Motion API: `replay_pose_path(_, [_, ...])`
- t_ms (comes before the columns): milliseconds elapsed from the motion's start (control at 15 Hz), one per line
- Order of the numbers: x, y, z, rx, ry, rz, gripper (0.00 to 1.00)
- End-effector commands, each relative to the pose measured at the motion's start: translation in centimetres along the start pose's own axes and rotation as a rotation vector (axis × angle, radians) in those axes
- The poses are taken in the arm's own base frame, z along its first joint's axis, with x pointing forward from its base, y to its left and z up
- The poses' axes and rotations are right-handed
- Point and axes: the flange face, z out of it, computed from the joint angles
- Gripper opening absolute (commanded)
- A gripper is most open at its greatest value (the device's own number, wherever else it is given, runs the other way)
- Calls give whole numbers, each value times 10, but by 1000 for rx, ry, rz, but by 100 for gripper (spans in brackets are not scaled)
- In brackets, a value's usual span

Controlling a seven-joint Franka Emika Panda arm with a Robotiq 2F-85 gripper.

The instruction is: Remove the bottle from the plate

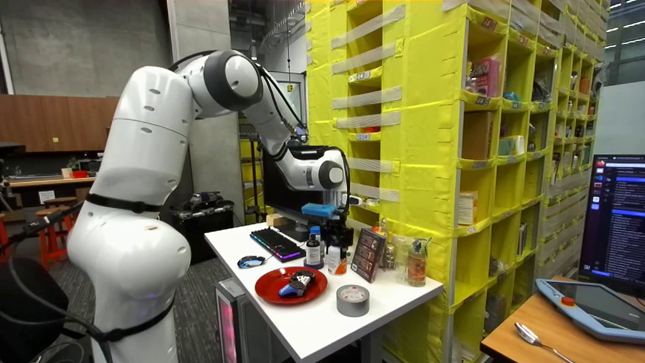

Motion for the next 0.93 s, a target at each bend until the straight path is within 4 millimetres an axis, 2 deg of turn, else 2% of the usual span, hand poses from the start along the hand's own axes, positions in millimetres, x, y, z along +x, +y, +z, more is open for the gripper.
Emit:
replay_pose_path(0, [13,9,16,45,-36,56,45])
replay_pose_path(133, [16,0,29,53,-54,67,45])
replay_pose_path(333, [13,-29,47,19,-80,36,45])
replay_pose_path(467, [4,-60,53,30,-81,-7,45])
replay_pose_path(733, [-25,-129,49,32,-49,-120,45])
replay_pose_path(867, [-36,-145,44,26,-39,-152,45])
